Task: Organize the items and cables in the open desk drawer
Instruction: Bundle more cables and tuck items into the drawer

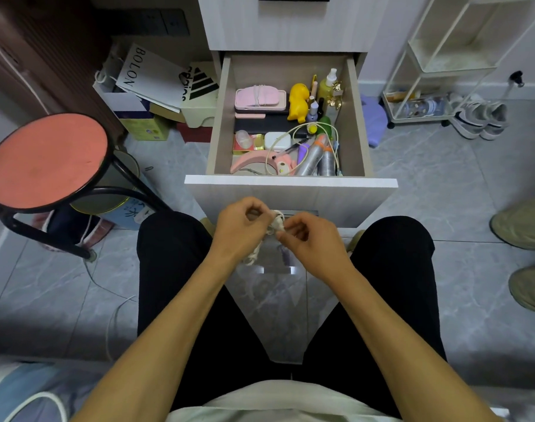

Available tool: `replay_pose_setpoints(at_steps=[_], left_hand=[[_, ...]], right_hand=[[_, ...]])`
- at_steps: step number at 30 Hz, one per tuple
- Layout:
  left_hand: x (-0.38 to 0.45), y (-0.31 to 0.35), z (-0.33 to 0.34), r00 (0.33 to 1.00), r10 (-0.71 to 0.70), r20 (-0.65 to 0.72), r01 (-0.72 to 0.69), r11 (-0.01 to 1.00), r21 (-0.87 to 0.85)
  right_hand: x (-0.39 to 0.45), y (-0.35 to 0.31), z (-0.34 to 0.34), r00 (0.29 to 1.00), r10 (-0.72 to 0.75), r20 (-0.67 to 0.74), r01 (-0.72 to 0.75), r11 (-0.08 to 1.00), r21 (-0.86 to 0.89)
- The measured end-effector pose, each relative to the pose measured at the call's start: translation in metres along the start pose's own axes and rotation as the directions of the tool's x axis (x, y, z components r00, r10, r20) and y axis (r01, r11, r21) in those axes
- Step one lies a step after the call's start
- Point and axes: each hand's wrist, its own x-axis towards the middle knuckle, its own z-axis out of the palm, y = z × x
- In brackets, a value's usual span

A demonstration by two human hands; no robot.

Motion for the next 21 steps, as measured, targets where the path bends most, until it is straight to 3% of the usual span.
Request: replay_pose_setpoints(at_steps=[3, 7, 11, 14, 17, 21], left_hand=[[-0.002, 0.002, 0.004, 0.998, -0.065, -0.002, 0.064, 0.994, -0.092], [0.001, 0.001, 0.009, 0.968, -0.249, -0.017, 0.243, 0.957, -0.158], [-0.001, -0.001, 0.02, 0.964, -0.252, -0.083, 0.248, 0.967, -0.061], [0.004, -0.002, 0.02, 0.94, -0.335, -0.06, 0.325, 0.936, -0.133], [0.011, -0.006, 0.015, 0.868, -0.484, 0.107, 0.487, 0.793, -0.367], [0.014, -0.009, 0.008, 0.871, -0.423, 0.249, 0.491, 0.751, -0.442]], right_hand=[[0.002, 0.0, 0.0, 1.0, 0.006, 0.01, -0.005, 0.996, -0.094], [0.004, 0.003, 0.001, 0.995, -0.085, 0.047, 0.095, 0.949, -0.3], [0.001, 0.004, 0.005, 0.982, -0.136, 0.133, 0.184, 0.863, -0.47], [0.004, 0.002, 0.004, 0.982, -0.112, 0.152, 0.173, 0.855, -0.489], [0.003, 0.006, -0.003, 0.998, -0.056, 0.021, 0.059, 0.961, -0.272], [0.004, 0.01, -0.009, 0.985, 0.093, -0.148, -0.063, 0.979, 0.193]])
